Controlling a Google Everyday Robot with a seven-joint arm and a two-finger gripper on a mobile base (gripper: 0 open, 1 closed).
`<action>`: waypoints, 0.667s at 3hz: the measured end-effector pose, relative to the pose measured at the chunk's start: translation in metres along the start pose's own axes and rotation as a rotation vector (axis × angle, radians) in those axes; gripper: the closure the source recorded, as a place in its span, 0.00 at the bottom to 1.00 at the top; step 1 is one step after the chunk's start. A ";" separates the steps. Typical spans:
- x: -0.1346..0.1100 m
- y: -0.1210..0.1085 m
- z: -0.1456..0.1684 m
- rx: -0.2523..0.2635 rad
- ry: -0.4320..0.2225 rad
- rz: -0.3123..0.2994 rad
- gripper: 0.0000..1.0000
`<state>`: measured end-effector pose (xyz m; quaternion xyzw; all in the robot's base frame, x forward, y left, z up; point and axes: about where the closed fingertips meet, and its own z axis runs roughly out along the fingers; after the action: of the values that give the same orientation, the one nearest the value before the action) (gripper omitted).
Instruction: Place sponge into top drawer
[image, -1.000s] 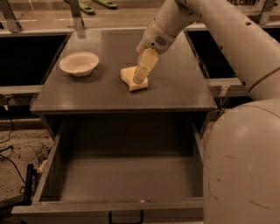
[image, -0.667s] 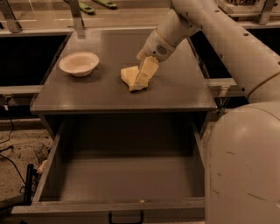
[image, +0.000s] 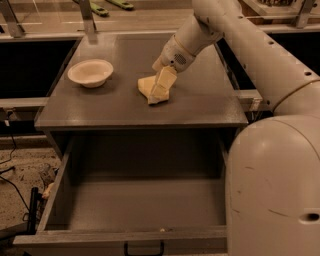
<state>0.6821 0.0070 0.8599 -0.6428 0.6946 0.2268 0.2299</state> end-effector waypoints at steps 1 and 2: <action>-0.007 -0.017 0.014 -0.013 -0.040 0.006 0.00; -0.007 -0.016 0.018 -0.018 -0.047 0.009 0.00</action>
Offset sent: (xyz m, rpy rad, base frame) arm 0.0287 0.0170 -0.0034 0.0654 0.0190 0.0095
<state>0.6991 0.0219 0.8497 -0.6363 0.6898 0.2492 0.2391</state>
